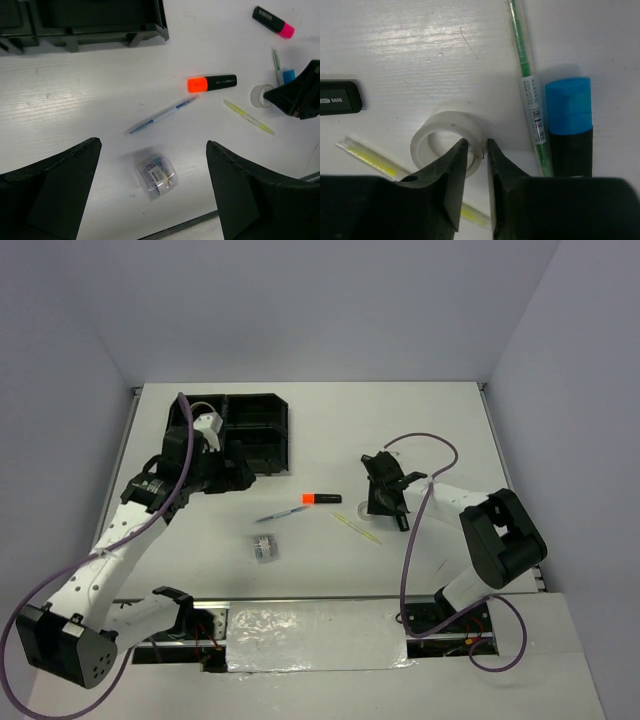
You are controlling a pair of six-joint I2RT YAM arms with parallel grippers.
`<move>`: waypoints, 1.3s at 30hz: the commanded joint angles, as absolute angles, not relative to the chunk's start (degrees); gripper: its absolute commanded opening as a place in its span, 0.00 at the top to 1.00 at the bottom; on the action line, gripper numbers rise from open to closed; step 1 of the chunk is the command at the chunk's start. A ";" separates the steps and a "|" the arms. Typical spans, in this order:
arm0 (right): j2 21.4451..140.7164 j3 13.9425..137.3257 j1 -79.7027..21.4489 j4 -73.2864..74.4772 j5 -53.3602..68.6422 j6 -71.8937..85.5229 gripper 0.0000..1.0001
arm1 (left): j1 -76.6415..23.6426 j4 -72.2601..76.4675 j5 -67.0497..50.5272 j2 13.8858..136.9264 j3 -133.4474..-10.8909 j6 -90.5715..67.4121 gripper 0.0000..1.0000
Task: Sort the stationery into containers
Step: Pick up the stationery from the center of the board, then place the stationery in the storage box.
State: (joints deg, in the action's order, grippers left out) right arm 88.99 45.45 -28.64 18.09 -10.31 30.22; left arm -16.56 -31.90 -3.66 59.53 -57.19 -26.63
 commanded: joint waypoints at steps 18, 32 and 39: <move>72.78 58.87 -41.13 25.48 -9.31 34.63 1.00 | -40.78 -10.20 -5.17 77.60 -63.63 -42.36 0.04; 71.37 62.84 -47.63 25.49 -11.60 36.39 1.00 | -40.78 -8.35 -6.41 76.73 -61.96 -42.80 0.65; 72.25 63.37 -47.55 23.91 -11.16 36.39 0.77 | -40.87 -10.01 -6.34 77.34 -63.10 -41.31 1.00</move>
State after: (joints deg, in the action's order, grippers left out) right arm 73.03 60.42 -47.13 26.20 -10.87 36.25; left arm -41.01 -10.26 -6.74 77.76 -61.23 -42.72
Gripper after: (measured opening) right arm 0.135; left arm 0.324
